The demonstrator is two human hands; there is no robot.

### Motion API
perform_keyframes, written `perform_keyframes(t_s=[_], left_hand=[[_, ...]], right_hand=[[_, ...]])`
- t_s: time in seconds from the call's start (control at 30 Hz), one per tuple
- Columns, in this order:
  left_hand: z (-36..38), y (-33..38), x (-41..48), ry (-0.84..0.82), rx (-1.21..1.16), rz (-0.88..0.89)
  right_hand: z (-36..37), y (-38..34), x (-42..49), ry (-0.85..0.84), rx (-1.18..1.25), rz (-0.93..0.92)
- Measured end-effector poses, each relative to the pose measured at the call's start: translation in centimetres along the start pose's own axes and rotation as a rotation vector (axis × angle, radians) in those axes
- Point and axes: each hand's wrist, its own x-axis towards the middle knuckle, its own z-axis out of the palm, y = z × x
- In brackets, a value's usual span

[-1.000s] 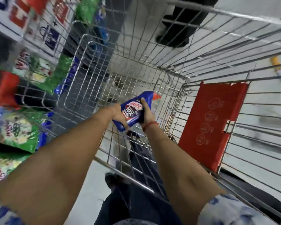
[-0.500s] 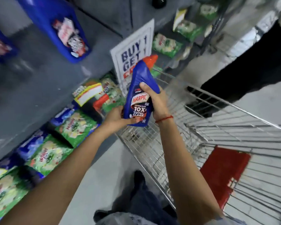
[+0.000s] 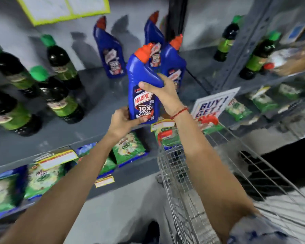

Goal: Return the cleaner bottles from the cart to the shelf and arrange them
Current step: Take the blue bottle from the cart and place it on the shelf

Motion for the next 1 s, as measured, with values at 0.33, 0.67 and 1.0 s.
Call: perform_keyframes(t_s=[0.33,0.67,1.0], left_hand=[[-3.2,-0.7,4.0,0.134,0.068,0.033],[-3.4,-2.8,6.1,0.192,0.179,0.031],[-4.2,-4.0,6.3,0.145,0.19,0.052]], right_hand=[[2.6,1.2,5.9,-0.153,-0.127,-0.009],[3.3,2.8,8.2,-0.226,-0.229,0.032],[-0.2,6.9,4.6,0.306,-0.149,-0.125]])
